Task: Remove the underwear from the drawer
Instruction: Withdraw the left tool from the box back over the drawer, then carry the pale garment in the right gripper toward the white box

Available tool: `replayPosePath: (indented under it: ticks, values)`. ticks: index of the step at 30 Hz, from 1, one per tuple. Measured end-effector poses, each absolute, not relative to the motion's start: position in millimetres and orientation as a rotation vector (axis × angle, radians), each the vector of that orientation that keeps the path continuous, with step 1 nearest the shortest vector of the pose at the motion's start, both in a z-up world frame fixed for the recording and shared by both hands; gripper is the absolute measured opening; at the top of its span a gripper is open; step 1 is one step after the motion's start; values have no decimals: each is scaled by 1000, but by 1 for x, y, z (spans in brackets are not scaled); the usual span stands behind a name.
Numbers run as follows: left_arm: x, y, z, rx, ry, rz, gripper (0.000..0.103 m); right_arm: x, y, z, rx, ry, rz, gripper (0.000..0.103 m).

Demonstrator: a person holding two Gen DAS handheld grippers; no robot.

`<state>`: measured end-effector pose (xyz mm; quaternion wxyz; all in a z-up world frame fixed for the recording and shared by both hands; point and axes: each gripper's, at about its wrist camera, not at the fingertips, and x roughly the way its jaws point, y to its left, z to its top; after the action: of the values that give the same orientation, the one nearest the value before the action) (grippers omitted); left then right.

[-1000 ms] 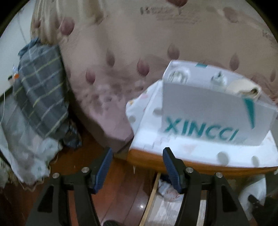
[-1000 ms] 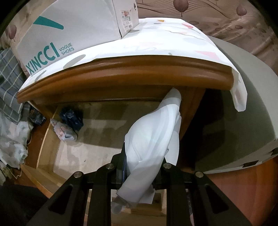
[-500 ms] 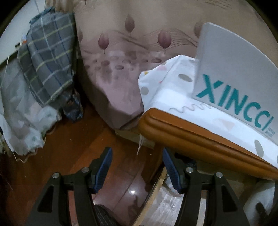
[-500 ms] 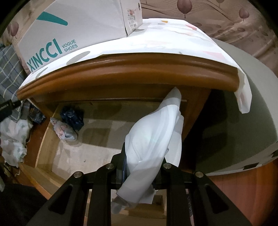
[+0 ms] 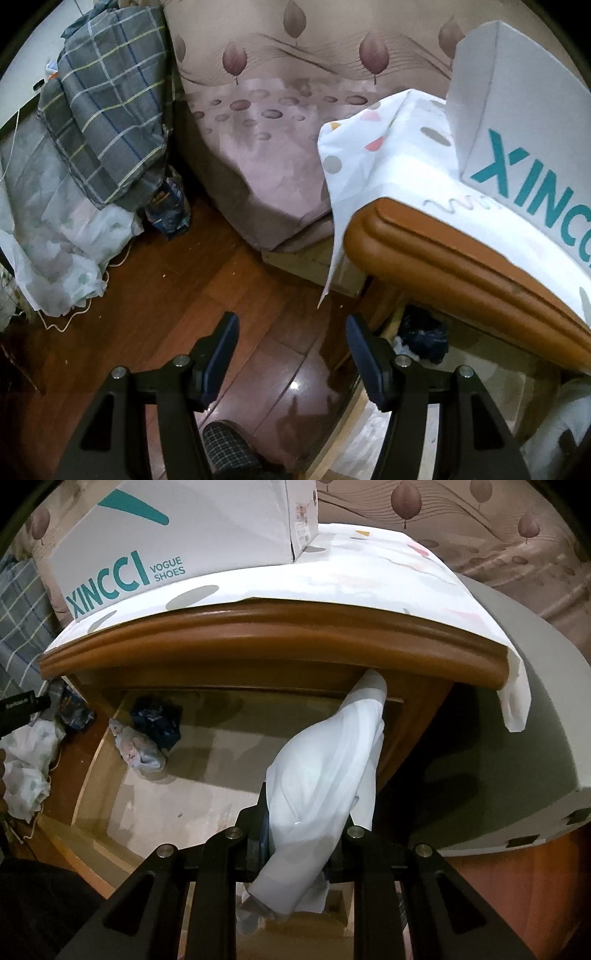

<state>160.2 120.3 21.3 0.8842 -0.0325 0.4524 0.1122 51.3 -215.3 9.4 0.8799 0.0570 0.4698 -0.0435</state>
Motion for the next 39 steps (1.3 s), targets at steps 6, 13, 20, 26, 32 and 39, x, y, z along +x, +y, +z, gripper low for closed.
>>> replayPosePath:
  ticks: [6,13,20,26,32,39]
  values:
    - [161,127,24,-98,951,233,62,51,-210,32,145,953,-67,19]
    - [161,139,23,-132,970,259,62,49,-201,71,165,966,-8,19]
    - [162,149,20,-176,994,291,62,41,-189,123,115,939,32,19]
    - [161,151,19,-181,1000,302,62,51,-177,190,72,847,69,19]
    - [161,157,18,-200,1004,312,62,74,-165,256,43,749,88,18]
    - [162,157,18,-199,1001,309,62,120,-142,334,9,618,126,18]
